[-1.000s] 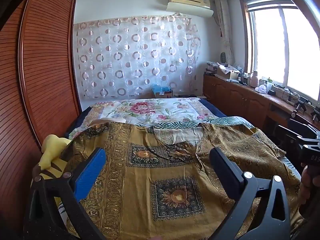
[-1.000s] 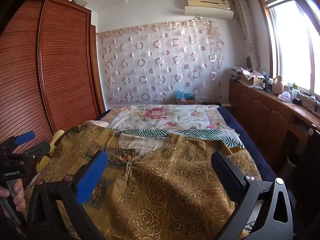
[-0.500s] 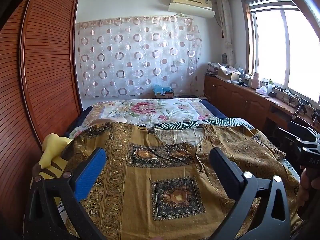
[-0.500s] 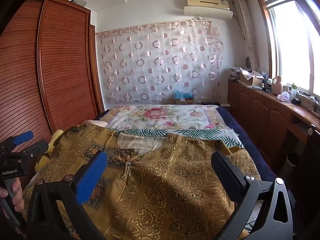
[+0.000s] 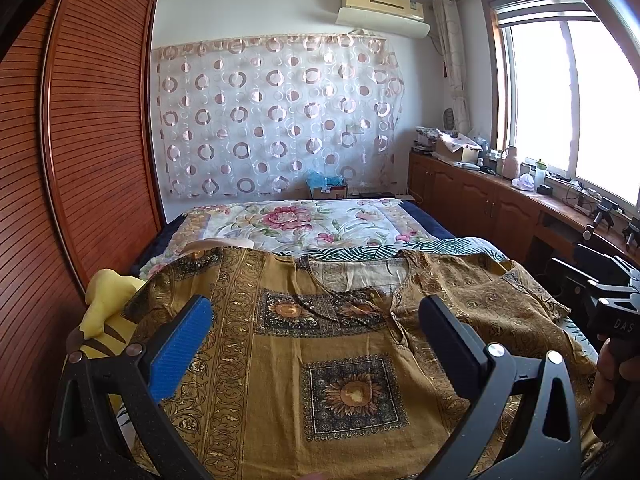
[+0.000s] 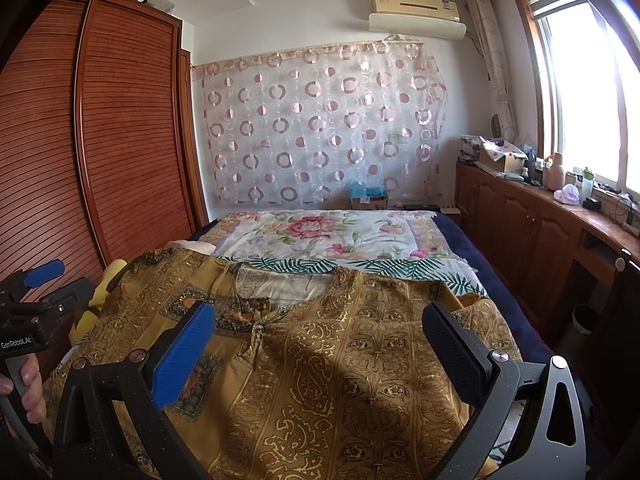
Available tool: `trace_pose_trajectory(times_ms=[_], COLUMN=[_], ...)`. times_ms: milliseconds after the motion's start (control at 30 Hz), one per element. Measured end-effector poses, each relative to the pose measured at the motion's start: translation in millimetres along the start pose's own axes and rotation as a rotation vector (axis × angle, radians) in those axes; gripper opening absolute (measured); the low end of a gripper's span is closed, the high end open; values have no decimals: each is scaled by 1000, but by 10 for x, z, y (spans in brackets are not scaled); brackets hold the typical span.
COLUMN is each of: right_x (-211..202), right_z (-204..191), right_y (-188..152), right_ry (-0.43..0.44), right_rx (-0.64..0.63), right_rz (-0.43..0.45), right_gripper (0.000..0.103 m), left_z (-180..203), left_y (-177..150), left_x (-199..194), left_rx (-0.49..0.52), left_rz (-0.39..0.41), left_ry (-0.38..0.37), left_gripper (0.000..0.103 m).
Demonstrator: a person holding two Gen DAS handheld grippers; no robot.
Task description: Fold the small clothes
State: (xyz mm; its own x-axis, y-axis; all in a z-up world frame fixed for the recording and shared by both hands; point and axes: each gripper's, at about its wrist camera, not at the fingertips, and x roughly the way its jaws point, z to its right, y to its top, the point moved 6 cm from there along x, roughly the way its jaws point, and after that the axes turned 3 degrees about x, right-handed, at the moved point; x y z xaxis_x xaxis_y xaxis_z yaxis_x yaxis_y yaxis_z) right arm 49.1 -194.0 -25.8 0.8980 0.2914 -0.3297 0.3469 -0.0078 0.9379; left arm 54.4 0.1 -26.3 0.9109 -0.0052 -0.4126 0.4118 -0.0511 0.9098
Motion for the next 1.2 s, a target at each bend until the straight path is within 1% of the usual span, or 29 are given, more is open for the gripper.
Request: trace_pose_trajectory(times_ms=[700,1200], right_x=[-3,-10], right_z=[-14,-20], right_y=[6,16], right_ry=[-3,2], right_rx=[-2,-4], right_rz=[1,4], right_gripper=[103,103], left_z=[-9,-6], left_y=[132,121], left_x=[-109,-108], left_rx=[3,4], left_rz=[21,20], left_ry=[3,3], left_gripper=[103,103])
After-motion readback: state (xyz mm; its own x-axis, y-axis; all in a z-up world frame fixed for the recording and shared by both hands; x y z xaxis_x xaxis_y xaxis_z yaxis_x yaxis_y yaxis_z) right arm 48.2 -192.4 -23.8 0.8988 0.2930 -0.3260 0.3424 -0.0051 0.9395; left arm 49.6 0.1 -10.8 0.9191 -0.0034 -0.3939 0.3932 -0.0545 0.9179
